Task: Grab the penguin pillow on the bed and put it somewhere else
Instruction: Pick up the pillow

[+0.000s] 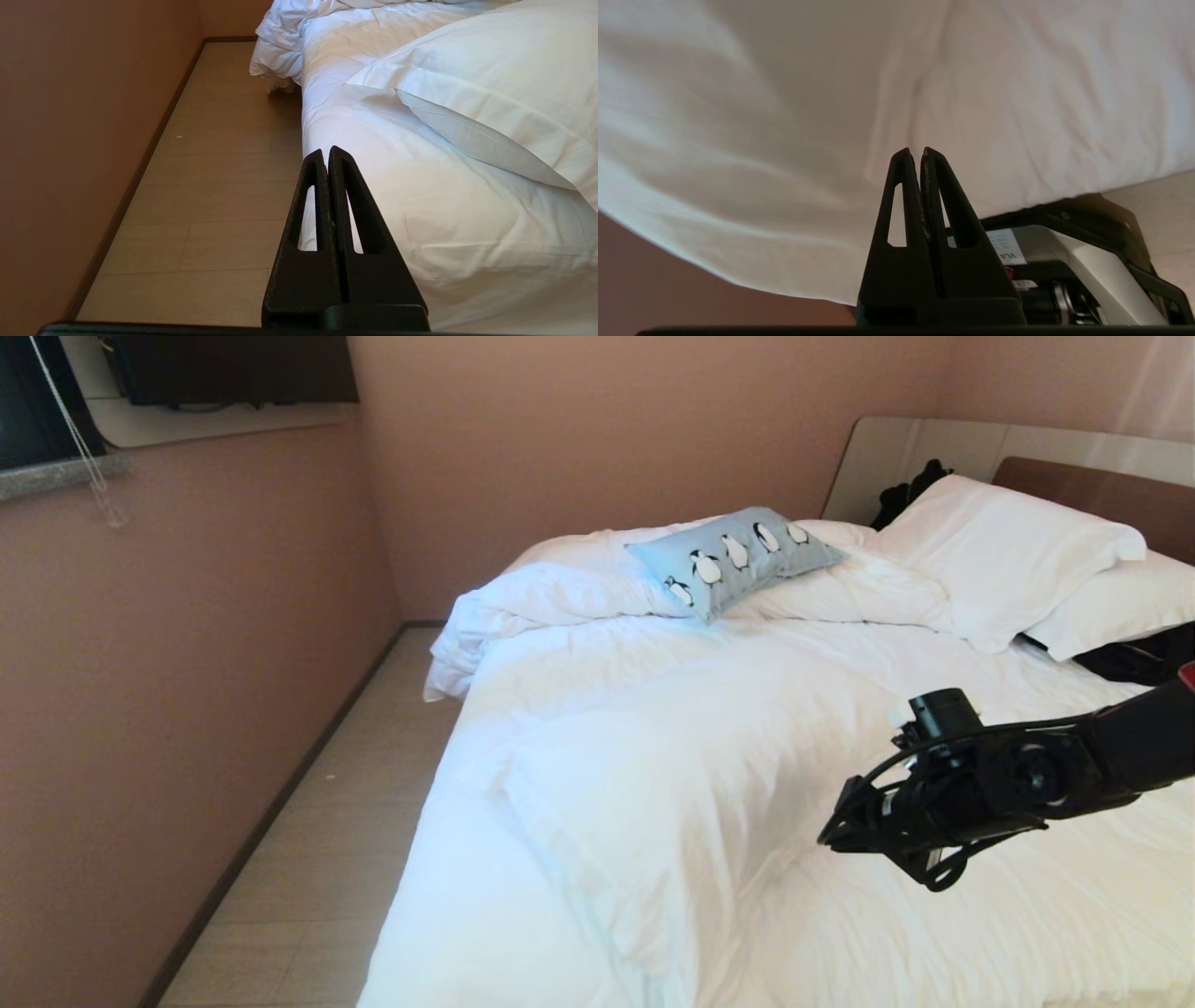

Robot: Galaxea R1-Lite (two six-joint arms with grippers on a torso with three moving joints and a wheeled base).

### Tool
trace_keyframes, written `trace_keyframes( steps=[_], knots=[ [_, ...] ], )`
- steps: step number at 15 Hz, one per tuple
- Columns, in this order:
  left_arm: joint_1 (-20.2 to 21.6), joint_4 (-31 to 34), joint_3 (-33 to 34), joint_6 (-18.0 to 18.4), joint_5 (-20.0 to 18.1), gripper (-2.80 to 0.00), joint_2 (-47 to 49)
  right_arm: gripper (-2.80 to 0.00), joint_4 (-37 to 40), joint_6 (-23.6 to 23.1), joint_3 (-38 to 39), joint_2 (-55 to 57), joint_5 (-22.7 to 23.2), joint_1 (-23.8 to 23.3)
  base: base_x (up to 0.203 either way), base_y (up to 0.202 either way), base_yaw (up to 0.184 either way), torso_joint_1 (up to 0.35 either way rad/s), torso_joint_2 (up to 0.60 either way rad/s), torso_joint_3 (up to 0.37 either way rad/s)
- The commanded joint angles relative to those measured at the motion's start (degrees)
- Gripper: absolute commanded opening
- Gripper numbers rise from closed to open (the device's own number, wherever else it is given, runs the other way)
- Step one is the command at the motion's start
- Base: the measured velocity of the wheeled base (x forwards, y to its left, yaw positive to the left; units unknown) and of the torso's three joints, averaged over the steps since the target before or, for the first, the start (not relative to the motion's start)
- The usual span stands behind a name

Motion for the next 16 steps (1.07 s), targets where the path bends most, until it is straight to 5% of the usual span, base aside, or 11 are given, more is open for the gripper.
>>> trace_keyframes(
  steps=[1, 7, 8, 16],
  knots=[
    [0.0, 0.0, 0.1, 0.0, 0.0, -2.8, 0.0, -2.8, -21.8, 0.0, 3.3, 1.7, -0.1, -1.7, 0.0, 0.0, 0.0, 0.0, 0.0, 0.0],
    [0.0, 0.0, 0.1, 0.0, 0.0, -2.8, 0.0, -2.8, -22.2, -0.4, 0.5, 10.4, -0.9, -5.8, 0.0, 0.0, 0.0, 0.0, 0.0, 0.0],
    [0.0, 0.0, 0.1, 0.0, 0.0, -2.8, 0.0, 0.0, -22.3, -0.4, 0.3, 10.9, -1.0, -5.8, 0.0, 0.0, 0.0, 0.0, 0.0, 0.0],
    [0.0, 0.0, 0.1, 0.0, 0.0, -2.8, 0.1, 0.0, -22.2, -2.3, -4.0, 17.7, -11.8, -5.4, 0.0, 0.0, 0.0, 0.0, 0.0, 0.0]
  ],
)
